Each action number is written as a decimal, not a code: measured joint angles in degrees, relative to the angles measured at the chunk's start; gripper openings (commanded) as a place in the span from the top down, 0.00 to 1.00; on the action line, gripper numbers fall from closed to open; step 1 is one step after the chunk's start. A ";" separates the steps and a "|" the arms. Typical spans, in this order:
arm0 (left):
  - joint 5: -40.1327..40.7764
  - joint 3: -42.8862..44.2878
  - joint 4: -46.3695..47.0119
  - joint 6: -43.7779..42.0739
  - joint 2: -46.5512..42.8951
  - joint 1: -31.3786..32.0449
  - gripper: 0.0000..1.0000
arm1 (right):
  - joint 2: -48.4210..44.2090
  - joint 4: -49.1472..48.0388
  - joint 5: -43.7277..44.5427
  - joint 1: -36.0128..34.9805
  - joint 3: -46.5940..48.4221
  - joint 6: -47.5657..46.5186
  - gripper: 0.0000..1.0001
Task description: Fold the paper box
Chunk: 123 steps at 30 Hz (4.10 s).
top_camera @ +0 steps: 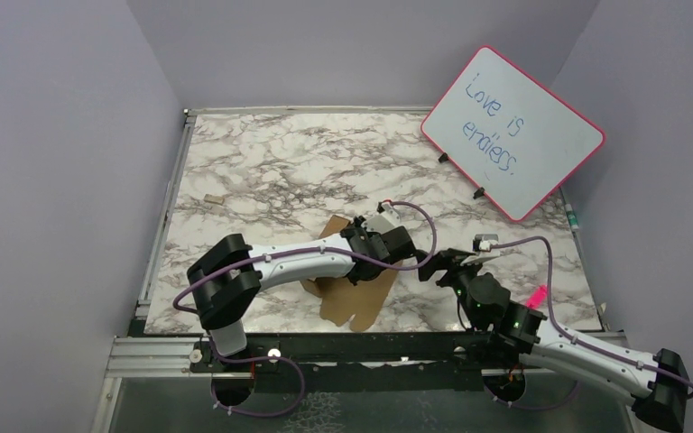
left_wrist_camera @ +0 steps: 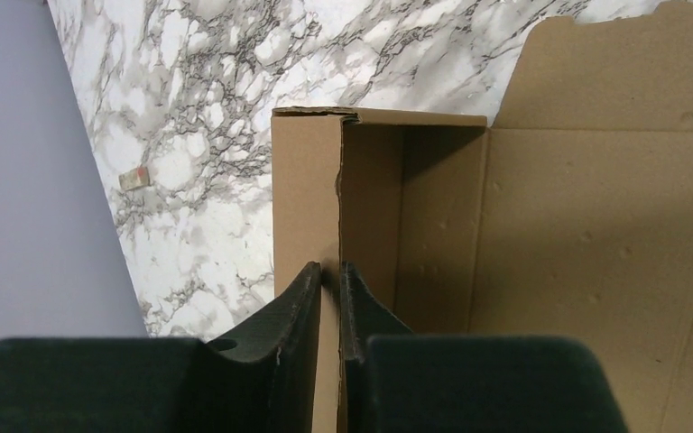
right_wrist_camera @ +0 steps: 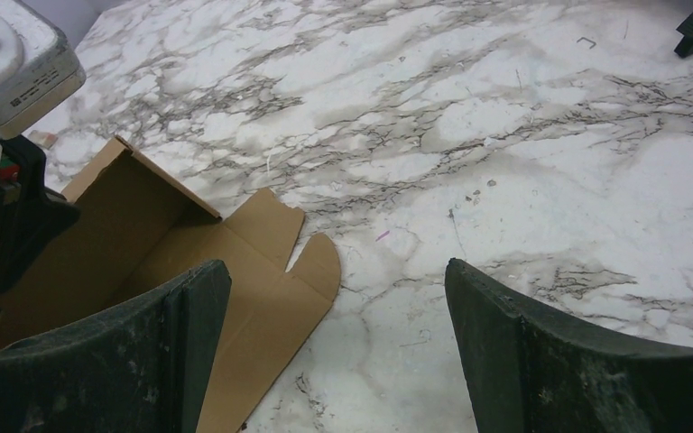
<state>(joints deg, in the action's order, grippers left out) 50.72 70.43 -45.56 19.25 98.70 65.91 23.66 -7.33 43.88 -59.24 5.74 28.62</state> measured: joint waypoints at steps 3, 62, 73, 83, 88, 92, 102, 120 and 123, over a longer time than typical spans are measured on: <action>-0.17 0.00 -0.07 0.11 -0.26 -0.87 0.88 | -0.24 0.44 -1.20 0.00 0.81 -1.75 0.06; -29.35 -21.49 22.67 -5.90 -48.41 -34.86 0.05 | 63.98 48.28 -29.64 0.02 72.32 -1.09 0.72; -27.30 -26.60 22.25 -8.98 -56.63 -36.22 0.02 | 69.51 54.75 -32.02 0.07 82.03 -11.72 0.97; -29.99 -28.22 23.19 -10.45 -58.27 -39.23 0.01 | 77.79 57.46 -35.32 1.33 91.86 -39.04 0.99; -33.18 -28.98 24.26 -11.52 -58.42 -41.31 0.01 | 79.87 57.61 -39.78 2.73 93.35 -52.81 0.96; -35.76 -29.40 24.92 -11.87 -58.40 -43.28 0.01 | 80.46 57.55 -43.10 3.69 93.35 -61.09 0.88; -42.14 -29.77 26.18 -12.79 -56.87 -44.96 0.01 | 77.79 54.86 -44.92 4.13 90.14 -64.63 0.63; -56.70 -28.83 27.71 -21.31 -49.00 -44.96 0.02 | 49.46 39.95 -40.81 14.95 59.45 -57.96 0.30; -58.12 -26.14 26.62 -25.27 -47.28 -44.96 0.02 | 48.72 37.35 -43.41 17.73 55.95 -58.71 0.30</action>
<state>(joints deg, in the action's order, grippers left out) -7.40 44.29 -18.94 -6.02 51.42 20.95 72.38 30.02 0.47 -41.52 61.69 -30.09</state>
